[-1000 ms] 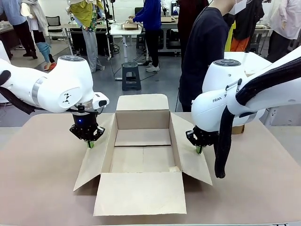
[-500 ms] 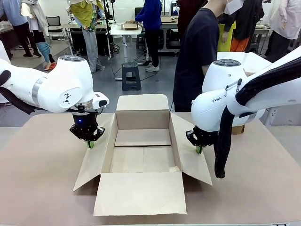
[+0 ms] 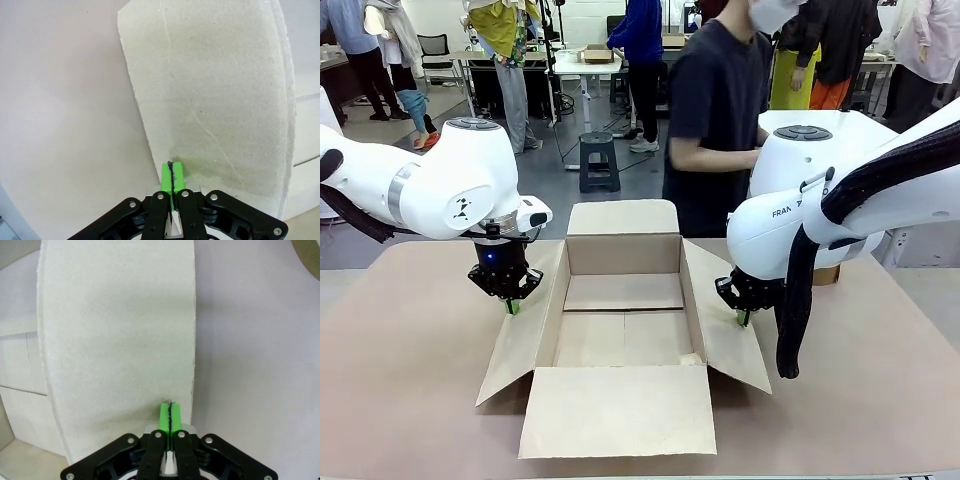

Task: Wrap the clocks to prevent damage.
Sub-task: Once the human has placed the objects inside and stepped back, release both hands from the side flaps of the Package Box.

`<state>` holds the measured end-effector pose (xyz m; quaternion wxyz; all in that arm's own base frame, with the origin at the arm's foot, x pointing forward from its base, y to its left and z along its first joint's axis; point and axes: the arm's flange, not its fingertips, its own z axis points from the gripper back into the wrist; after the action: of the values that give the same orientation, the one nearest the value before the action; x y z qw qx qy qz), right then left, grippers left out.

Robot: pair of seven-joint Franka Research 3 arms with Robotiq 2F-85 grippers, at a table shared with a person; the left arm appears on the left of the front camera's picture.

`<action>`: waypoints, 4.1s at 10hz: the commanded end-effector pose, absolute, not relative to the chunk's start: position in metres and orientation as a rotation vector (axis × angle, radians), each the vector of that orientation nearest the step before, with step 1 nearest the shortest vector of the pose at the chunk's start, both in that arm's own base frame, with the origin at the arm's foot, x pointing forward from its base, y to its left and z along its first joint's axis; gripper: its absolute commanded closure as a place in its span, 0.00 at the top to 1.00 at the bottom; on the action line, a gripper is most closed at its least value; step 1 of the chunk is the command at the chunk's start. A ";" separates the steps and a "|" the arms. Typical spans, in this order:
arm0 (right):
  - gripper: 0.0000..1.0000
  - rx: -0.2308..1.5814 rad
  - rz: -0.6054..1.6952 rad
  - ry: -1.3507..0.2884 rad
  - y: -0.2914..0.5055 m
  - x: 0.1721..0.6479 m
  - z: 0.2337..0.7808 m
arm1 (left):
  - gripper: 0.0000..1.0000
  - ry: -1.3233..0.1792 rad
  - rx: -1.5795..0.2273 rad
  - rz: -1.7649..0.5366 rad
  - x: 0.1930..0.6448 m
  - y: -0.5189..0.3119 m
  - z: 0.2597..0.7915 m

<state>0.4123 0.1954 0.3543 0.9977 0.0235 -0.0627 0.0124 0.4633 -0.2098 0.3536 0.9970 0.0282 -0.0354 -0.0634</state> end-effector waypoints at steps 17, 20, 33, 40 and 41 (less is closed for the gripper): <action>0.01 0.045 0.024 -0.126 0.196 0.412 0.354 | 0.00 -0.063 0.059 -0.136 0.463 -0.210 0.352; 0.01 0.045 0.024 -0.126 0.196 0.412 0.354 | 0.00 -0.063 0.059 -0.136 0.463 -0.210 0.352; 0.01 -0.129 0.509 -0.179 0.125 0.368 0.474 | 0.00 -0.149 -0.093 -0.712 0.426 -0.142 0.459; 0.01 -0.095 0.763 -0.200 0.087 0.356 0.513 | 0.00 -0.206 -0.101 -0.830 0.416 -0.118 0.490; 0.01 -0.033 0.902 -0.228 0.076 0.357 0.514 | 0.00 -0.106 -0.104 -0.993 0.418 -0.110 0.493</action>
<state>0.3562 0.0912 0.5167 0.9266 -0.0531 -0.0933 0.3604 0.4163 -0.1218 0.4839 0.9015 -0.0509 -0.0788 -0.4225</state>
